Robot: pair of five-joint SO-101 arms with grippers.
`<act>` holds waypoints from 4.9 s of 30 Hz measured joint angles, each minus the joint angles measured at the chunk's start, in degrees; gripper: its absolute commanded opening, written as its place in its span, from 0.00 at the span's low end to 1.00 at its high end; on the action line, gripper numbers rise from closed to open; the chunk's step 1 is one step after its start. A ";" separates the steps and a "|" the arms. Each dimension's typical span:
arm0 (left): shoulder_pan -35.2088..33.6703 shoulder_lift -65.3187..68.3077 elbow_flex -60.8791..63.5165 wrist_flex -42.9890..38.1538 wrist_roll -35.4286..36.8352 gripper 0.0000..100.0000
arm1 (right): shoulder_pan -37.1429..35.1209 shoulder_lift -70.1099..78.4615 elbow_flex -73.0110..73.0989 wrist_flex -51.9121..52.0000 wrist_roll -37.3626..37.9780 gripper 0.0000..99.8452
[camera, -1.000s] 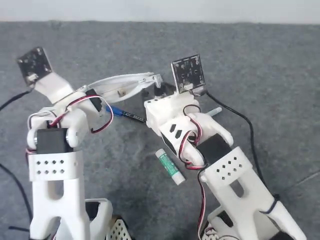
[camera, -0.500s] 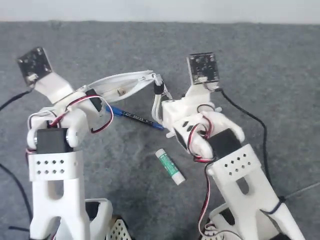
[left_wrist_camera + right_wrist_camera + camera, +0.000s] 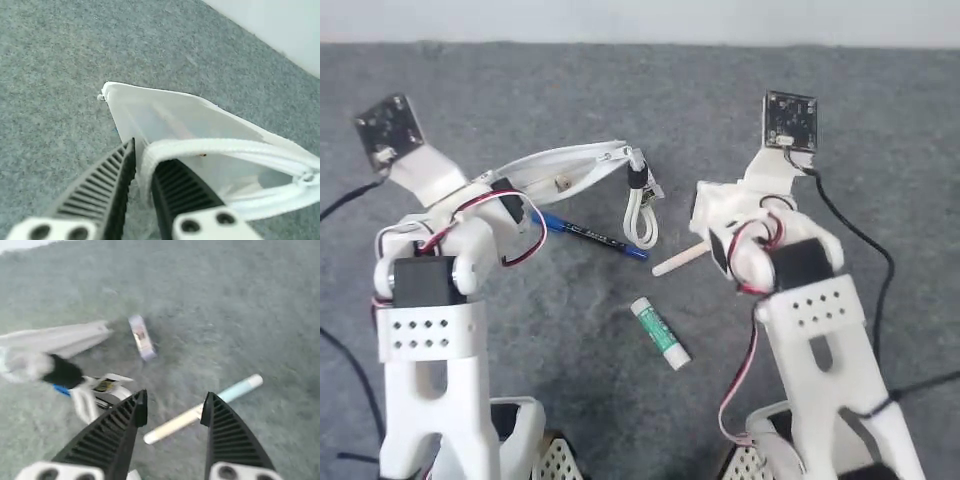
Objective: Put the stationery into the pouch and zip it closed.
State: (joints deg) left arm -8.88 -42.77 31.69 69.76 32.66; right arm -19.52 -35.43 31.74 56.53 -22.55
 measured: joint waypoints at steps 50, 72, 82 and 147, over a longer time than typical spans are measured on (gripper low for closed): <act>0.00 0.00 0.00 0.00 0.00 0.01 | 11.16 59.69 -28.13 0.35 -7.82 0.17; -0.09 0.09 0.09 0.00 0.00 0.01 | 10.73 67.43 -38.51 6.86 -8.00 0.01; -0.09 0.09 0.09 0.00 0.00 0.01 | 9.23 62.86 -38.59 10.64 -8.00 0.01; -0.09 0.09 0.09 0.00 0.00 0.01 | -2.64 6.07 -28.66 42.55 -8.00 0.01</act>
State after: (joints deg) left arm -8.97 -42.68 31.78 69.76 32.66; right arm -22.15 -29.36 3.08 99.08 -30.55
